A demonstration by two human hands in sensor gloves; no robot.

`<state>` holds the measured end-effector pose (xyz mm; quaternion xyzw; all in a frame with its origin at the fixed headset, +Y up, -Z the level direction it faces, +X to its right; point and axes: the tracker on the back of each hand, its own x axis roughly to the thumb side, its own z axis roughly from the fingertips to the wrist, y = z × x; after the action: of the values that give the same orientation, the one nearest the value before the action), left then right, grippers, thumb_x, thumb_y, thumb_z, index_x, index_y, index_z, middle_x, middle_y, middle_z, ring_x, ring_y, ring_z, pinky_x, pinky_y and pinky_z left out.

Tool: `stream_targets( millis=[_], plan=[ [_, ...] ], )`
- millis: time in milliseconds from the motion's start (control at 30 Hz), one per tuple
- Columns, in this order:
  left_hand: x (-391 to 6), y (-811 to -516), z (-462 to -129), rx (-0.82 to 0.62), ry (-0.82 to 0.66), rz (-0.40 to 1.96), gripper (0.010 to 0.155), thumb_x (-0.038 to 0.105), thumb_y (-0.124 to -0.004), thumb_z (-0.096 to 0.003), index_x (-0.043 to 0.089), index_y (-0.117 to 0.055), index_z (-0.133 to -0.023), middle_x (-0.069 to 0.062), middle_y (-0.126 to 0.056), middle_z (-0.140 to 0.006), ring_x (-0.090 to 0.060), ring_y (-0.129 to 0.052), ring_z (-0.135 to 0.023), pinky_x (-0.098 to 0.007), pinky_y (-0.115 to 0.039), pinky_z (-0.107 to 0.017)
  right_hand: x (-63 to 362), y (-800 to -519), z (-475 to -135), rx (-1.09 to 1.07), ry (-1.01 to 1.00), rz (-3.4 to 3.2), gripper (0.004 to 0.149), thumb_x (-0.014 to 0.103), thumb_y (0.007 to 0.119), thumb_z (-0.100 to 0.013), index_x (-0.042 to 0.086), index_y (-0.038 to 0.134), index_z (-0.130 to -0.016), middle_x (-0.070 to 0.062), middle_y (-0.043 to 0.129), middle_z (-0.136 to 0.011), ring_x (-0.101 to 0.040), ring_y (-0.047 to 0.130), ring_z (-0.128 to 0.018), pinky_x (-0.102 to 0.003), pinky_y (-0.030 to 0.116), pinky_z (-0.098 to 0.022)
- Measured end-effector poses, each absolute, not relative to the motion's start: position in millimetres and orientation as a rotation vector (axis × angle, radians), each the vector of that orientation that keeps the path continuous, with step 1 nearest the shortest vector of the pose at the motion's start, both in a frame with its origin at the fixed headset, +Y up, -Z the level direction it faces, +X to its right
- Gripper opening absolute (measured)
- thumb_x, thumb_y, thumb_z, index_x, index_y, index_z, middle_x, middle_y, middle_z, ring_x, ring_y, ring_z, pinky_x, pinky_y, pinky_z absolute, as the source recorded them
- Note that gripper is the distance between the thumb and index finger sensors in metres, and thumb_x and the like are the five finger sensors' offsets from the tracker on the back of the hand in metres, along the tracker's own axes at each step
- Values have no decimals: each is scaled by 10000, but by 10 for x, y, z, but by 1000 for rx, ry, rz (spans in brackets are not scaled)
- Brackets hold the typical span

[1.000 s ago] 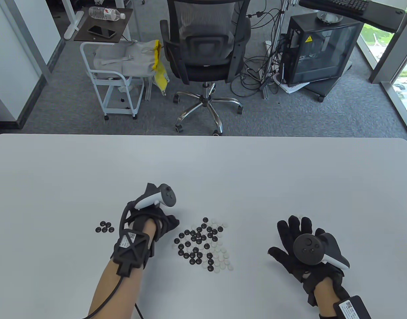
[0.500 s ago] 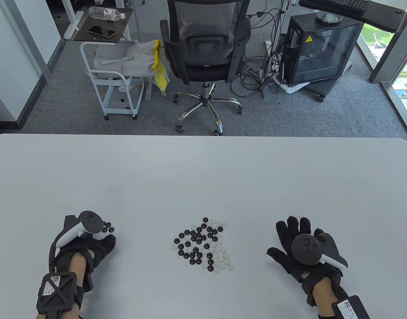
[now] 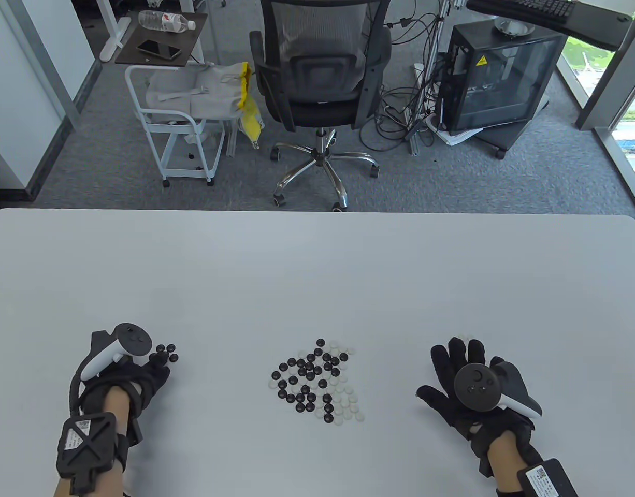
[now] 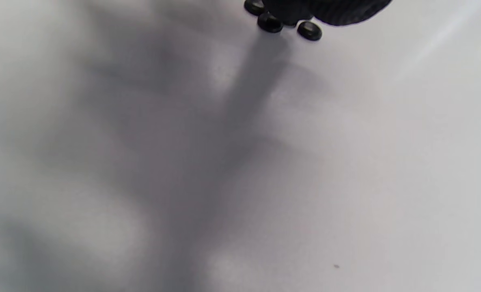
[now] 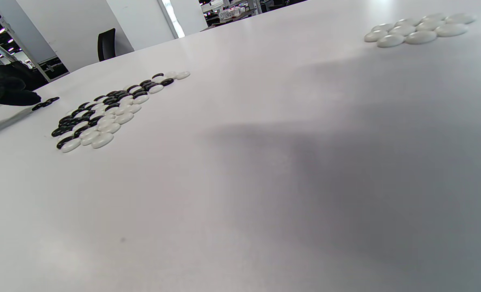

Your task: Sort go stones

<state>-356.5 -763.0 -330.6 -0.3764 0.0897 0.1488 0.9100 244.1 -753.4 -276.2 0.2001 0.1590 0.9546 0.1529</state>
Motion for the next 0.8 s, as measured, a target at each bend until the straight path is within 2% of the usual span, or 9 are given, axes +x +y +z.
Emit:
stream_targets(
  millis=[67,167,300,467,567,800],
  plan=[
    [-3422,-7473,-3371,-746,147,297,679,499,-472,-509,351,-383,-1166,-209,220,-1056,-524,236,-900,-813,46,-505,2443,-7532,-2764,574,453,2738,871,523,473,-637,-86,147,-1167,-491,5,-1086,-694,-90,-882,-889,21,-483],
    [-3022,-7206,-3501,-724,47,280,693,527,-484,-509,309,-516,-1166,-204,169,-1099,-530,210,-914,-815,26,-516,2440,-7534,-2767,574,456,2739,870,523,473,-637,-85,149,-1167,-491,7,-1086,-693,-89,-882,-889,21,-483],
    [-2416,-7057,-3648,-743,-95,214,669,529,-505,-518,305,-624,-1137,-211,80,-1145,-538,155,-941,-818,-12,-534,2440,-7530,-2765,576,455,2740,871,523,473,-637,-87,149,-1167,-489,7,-1087,-694,-91,-882,-890,21,-482],
    [-1614,-7168,-3822,-810,-255,159,635,518,-526,-528,318,-651,-1117,-212,47,-1152,-537,131,-950,-818,-32,-541,2447,-7527,-2763,576,447,2736,870,523,472,-637,-86,149,-1168,-491,8,-1086,-694,-89,-882,-890,22,-482],
    [-1237,-7304,-3901,-839,-301,139,635,517,-525,-528,323,-630,-1123,-211,57,-1148,-536,134,-948,-819,-29,-540,2448,-7526,-2762,579,442,2733,869,524,473,-637,-85,151,-1168,-491,8,-1087,-694,-89,-882,-890,22,-483],
    [-868,-7588,-4039,-881,-305,145,637,508,-516,-529,373,-460,-1149,-208,166,-1091,-527,204,-909,-818,6,-528,2449,-7524,-2759,583,447,2729,870,523,473,-637,-86,153,-1169,-491,8,-1087,-693,-88,-884,-889,21,-483]
  ],
)
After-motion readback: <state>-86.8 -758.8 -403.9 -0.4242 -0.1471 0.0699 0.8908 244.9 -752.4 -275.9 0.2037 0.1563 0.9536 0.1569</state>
